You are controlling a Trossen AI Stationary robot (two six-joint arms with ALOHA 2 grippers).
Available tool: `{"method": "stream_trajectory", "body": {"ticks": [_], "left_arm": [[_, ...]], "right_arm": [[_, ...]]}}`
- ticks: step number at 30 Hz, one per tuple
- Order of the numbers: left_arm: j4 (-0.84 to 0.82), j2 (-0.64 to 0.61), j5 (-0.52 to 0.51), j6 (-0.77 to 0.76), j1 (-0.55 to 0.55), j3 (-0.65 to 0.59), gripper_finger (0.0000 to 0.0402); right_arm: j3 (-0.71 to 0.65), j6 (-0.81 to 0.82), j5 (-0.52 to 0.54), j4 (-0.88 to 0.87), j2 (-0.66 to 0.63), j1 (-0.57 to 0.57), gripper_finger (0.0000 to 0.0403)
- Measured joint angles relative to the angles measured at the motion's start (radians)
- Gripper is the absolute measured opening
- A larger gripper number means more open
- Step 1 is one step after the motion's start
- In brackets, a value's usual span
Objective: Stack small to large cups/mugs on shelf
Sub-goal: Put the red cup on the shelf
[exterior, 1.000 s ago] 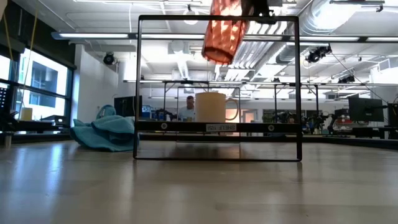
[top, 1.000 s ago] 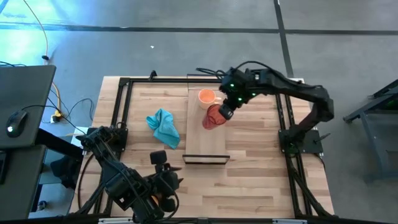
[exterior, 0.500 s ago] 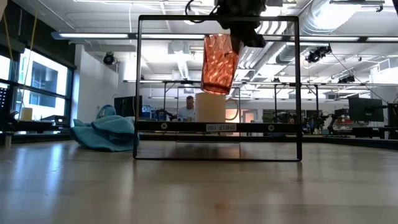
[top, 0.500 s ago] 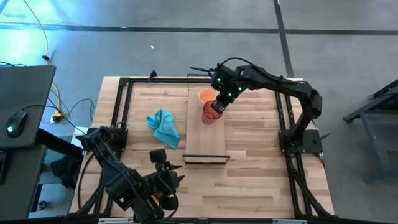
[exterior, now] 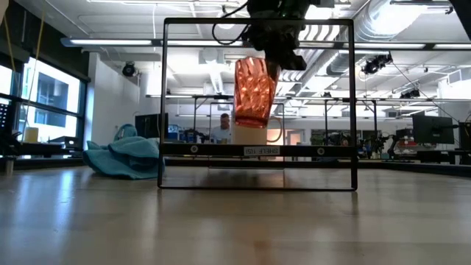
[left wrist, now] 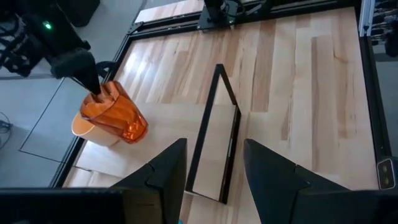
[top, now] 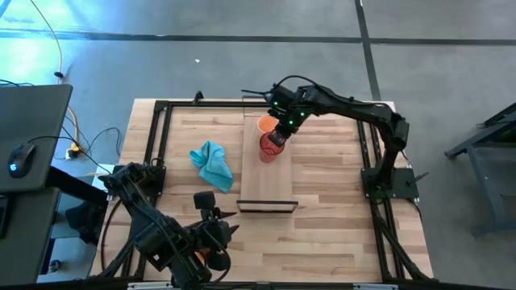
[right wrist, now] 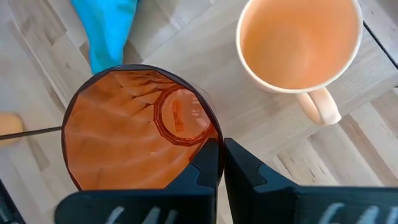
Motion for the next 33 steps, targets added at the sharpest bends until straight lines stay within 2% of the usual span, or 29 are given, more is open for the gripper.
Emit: {"method": "stream_trajectory", "body": {"ticks": [33], "left_arm": [[0.000,-0.015,0.002,-0.005,0.000,0.000,0.0147]], "right_arm": [[0.000,-0.008,-0.003,-0.008,0.077,-0.013,0.0000]]}}
